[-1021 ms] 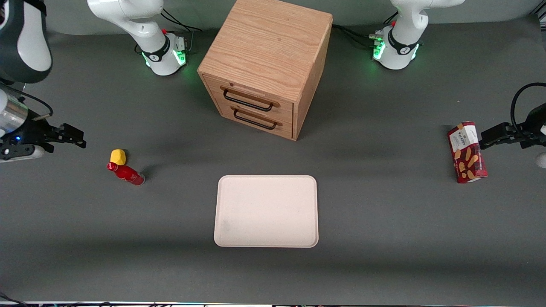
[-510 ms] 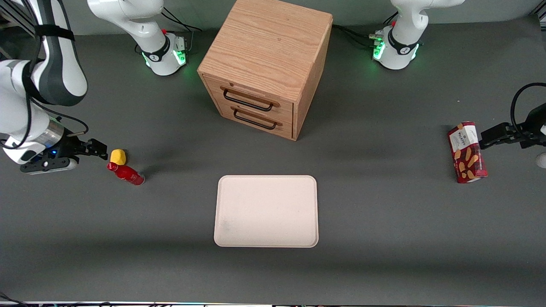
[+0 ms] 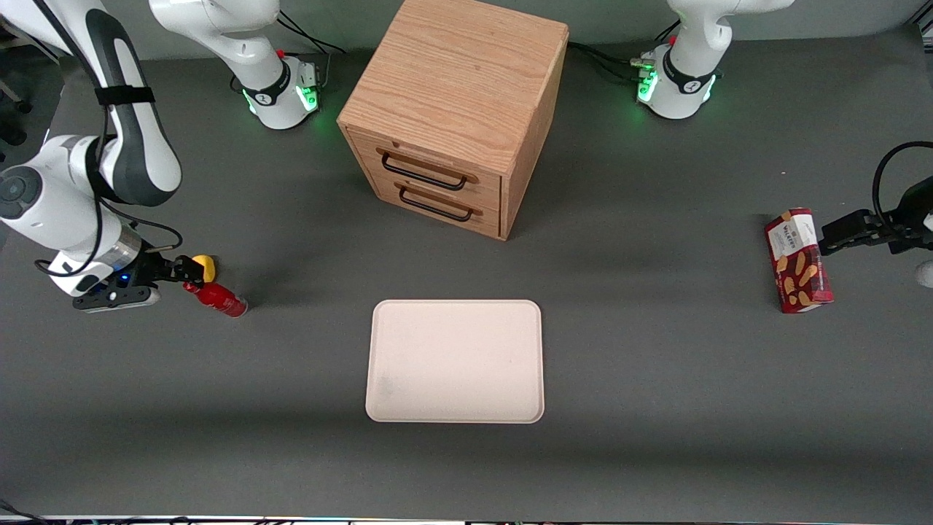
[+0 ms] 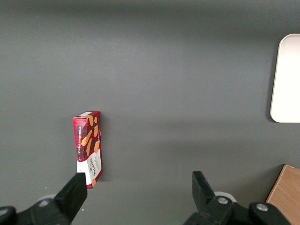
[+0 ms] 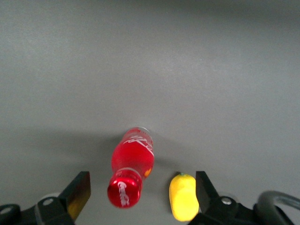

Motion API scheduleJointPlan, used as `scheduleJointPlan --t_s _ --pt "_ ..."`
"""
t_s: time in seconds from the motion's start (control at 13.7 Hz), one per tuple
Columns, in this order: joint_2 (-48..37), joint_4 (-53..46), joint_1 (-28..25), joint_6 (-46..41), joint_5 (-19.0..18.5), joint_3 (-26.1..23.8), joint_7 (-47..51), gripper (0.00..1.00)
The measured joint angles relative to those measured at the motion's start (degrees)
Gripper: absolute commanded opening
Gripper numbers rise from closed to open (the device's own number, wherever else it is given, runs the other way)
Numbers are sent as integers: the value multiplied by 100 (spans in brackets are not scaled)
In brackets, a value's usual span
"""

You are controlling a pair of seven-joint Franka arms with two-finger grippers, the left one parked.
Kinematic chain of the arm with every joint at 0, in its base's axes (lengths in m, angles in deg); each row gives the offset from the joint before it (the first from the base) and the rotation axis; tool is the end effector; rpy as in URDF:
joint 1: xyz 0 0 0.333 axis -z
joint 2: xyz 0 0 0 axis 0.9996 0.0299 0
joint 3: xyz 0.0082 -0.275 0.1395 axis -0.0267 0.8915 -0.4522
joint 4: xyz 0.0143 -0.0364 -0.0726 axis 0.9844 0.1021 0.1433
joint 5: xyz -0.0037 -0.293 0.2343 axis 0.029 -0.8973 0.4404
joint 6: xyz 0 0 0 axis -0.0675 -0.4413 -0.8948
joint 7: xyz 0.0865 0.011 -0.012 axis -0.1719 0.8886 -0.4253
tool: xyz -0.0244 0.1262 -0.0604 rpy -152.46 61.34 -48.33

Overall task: Place coke bottle on tray
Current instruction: 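Lower the open right gripper around the bottle's body and close it, then lift the grasped bottle up off the table with the right gripper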

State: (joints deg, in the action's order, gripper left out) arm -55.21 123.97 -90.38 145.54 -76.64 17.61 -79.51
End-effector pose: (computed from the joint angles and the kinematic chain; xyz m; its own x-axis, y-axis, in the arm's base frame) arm 0.5452 -0.0601 0.3063 0.9905 0.1152 0.0747 0.1122 -0.9927 0.0435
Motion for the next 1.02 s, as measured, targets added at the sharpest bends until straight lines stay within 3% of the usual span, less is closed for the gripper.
scheduleJointPlan --t_s 0.29,0.8,0.95,1.02 --pt "47 62 0 93 19 -7 0 95" --pt "47 68 0 -37 22 -60 0 19" --pt "48 70 -3 -48 34 -93 0 3" --pt "48 70 -3 -48 34 -94 0 0"
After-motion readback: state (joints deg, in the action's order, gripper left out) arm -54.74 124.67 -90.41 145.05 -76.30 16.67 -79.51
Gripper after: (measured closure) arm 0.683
